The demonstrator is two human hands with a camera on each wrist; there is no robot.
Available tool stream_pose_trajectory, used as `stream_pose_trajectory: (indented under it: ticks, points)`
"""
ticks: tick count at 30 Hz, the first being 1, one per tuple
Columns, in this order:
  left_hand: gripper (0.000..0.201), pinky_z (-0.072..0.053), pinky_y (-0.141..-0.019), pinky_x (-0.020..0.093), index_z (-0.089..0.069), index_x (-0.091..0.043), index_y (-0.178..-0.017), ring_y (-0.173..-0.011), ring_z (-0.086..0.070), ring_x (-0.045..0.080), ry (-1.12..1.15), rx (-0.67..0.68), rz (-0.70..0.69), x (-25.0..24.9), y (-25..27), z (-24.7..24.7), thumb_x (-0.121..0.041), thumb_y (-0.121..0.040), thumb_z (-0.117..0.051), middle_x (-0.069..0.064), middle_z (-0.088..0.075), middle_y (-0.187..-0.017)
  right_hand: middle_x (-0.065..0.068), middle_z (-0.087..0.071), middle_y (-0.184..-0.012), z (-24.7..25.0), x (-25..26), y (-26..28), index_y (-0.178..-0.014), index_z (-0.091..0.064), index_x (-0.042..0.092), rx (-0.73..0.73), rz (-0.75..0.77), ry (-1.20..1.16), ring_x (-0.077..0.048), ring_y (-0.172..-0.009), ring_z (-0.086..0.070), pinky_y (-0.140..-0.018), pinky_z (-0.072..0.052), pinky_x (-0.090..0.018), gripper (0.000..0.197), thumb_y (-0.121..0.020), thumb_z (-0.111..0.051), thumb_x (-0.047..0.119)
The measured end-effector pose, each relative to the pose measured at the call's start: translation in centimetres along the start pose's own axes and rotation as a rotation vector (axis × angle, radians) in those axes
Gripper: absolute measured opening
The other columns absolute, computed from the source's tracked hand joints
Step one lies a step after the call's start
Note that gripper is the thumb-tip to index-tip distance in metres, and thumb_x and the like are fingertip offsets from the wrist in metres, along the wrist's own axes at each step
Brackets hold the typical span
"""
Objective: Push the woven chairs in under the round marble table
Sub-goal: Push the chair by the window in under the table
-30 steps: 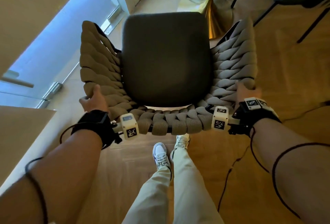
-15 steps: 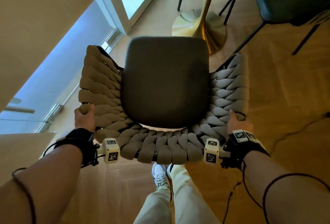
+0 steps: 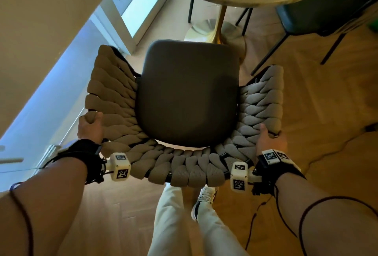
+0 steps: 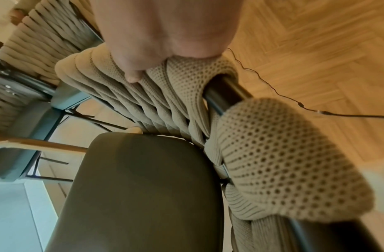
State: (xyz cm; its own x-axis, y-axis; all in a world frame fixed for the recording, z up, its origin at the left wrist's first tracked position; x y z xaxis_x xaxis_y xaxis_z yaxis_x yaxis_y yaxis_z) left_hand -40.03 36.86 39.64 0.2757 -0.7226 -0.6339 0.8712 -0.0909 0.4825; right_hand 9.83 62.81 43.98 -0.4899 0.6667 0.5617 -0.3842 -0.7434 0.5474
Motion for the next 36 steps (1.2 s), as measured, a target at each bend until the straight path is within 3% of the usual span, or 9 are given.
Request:
stream_pose_trajectory:
  ticks: [3,8,13,21,31,36]
  points:
    - [0.078,-0.045,-0.106,0.056,-0.047,-0.021,-0.137,-0.122,-0.056,0.040,-0.025,0.029,-0.019,-2.9,-2.4,-1.2,-0.064,-0.072,-0.054,0.017,-0.058,-0.136,-0.017,-0.060,-0.132,-1.1,0.9,0.0,-0.132,-0.052,0.010,-0.051,-0.039,-0.002,-0.039,-0.120,-0.056,-0.096,-0.042,-0.042,0.052,-0.094,-0.057,0.045]
    - [0.071,-0.047,-0.104,0.057,-0.046,-0.021,-0.139,-0.120,-0.057,0.042,-0.050,0.079,-0.062,-8.1,-5.8,-3.2,-0.059,-0.081,-0.056,0.019,-0.058,-0.135,-0.019,-0.057,-0.138,-3.1,2.7,-0.9,-0.138,-0.048,0.011,-0.096,-0.104,0.023,-0.041,-0.125,-0.053,-0.105,-0.040,-0.049,0.060,-0.094,-0.053,0.051]
    - [0.082,-0.048,-0.102,0.058,-0.049,-0.026,-0.135,-0.117,-0.059,0.043,-0.072,0.111,-0.077,-11.8,-9.8,-5.2,-0.068,-0.065,-0.057,0.019,-0.060,-0.132,-0.019,-0.056,-0.139,-4.8,5.0,-2.0,-0.140,-0.048,0.009,-0.121,-0.132,-0.041,-0.040,-0.125,-0.053,-0.104,-0.042,-0.048,0.060,-0.095,-0.054,0.048]
    - [0.068,-0.039,-0.112,0.054,-0.038,-0.017,-0.147,-0.131,-0.049,0.042,-0.185,0.127,-0.155,-18.2,-12.6,-8.5,-0.053,-0.092,-0.053,0.019,-0.050,-0.147,-0.016,-0.054,-0.143,-6.9,8.2,-4.3,-0.145,-0.043,0.012,-0.169,-0.093,-0.095,-0.039,-0.129,-0.051,-0.108,-0.040,-0.050,0.063,-0.095,-0.053,0.049]
    - [0.065,-0.038,-0.111,0.052,-0.039,-0.012,-0.147,-0.130,-0.049,0.043,-0.271,0.119,-0.197,-22.5,-14.8,-10.4,-0.050,-0.095,-0.049,0.020,-0.051,-0.145,-0.016,-0.053,-0.142,-8.5,10.2,-5.4,-0.143,-0.043,0.007,-0.220,-0.086,-0.192,-0.035,-0.129,-0.051,-0.104,-0.039,-0.040,0.056,-0.098,-0.054,0.038]
    - [0.063,-0.038,-0.108,0.050,-0.039,-0.010,-0.147,-0.128,-0.050,0.044,-0.297,0.101,-0.203,-22.8,-14.2,-10.4,-0.048,-0.097,-0.048,0.021,-0.051,-0.144,-0.017,-0.056,-0.138,-8.3,10.1,-5.3,-0.140,-0.046,0.007,-0.254,-0.079,-0.153,-0.036,-0.126,-0.054,-0.101,-0.041,-0.041,0.056,-0.096,-0.055,0.042]
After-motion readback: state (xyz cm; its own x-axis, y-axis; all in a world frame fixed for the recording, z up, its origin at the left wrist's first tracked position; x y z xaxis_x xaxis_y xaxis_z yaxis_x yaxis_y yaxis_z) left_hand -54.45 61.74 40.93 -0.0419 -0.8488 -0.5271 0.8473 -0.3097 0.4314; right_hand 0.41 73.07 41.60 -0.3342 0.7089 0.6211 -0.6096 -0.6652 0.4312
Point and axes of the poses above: each hand's wrist, its own y-axis away from the middle knuckle, its own z-axis out of the back of the hand, x = y × z, the point moved 8 cm from there along -y, towards the middle knuckle
